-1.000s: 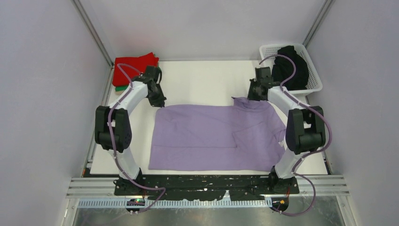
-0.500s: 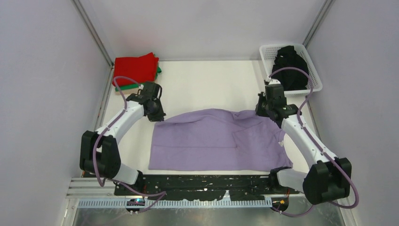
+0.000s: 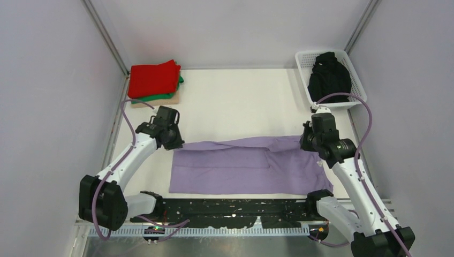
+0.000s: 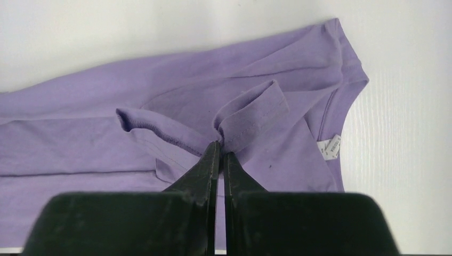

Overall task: Fold and stack the t-shirts
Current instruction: Fold the other side of the tshirt into a rectangle

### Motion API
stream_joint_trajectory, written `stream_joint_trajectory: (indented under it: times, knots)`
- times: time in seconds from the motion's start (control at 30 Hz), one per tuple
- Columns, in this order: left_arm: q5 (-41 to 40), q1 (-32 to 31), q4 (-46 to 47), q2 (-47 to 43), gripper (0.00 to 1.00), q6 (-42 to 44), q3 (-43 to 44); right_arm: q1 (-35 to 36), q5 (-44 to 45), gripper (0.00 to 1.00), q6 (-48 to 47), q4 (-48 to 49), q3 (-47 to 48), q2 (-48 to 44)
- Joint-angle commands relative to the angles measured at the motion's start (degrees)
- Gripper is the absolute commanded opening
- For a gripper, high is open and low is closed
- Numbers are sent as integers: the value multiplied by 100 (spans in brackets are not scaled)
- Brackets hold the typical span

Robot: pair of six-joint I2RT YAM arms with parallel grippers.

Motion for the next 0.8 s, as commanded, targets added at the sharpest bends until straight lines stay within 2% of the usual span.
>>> stream_joint_trajectory:
  times: [0.0, 0.43, 0.57, 0.6, 0.63, 0.67, 0.7, 0.73, 0.77]
  knots:
    - [-148, -26, 18, -251, 0, -114, -215, 42, 59, 5, 158, -603, 36, -293]
    - [38, -201, 116, -694, 1, -369, -961, 65, -27, 5, 246, -1561, 5, -713]
    - [119, -212, -13, -869, 11, -478, -1283, 78, -206, 9, 410, -2085, -34, -784]
    - [107, -210, -138, -945, 19, -527, -1317, 82, -264, 13, 511, -2406, -42, -777]
    - [73, -214, -333, -1021, 32, -574, -1319, 105, -374, 18, 551, -2820, -51, -772]
    - [39, -229, -554, -1152, 43, -598, -1312, 122, -432, 25, 603, -3033, -75, -789]
    - [4, -235, -745, -1297, 57, -621, -1284, 148, -539, 37, 641, -3366, -80, -920]
    - [-25, -236, -950, -1465, 74, -637, -1238, 166, -827, 49, 606, -3477, 25, -1172]
    - [-56, -236, -1130, -1640, 87, -640, -1171, 185, -953, 83, 568, -3721, 132, -1305]
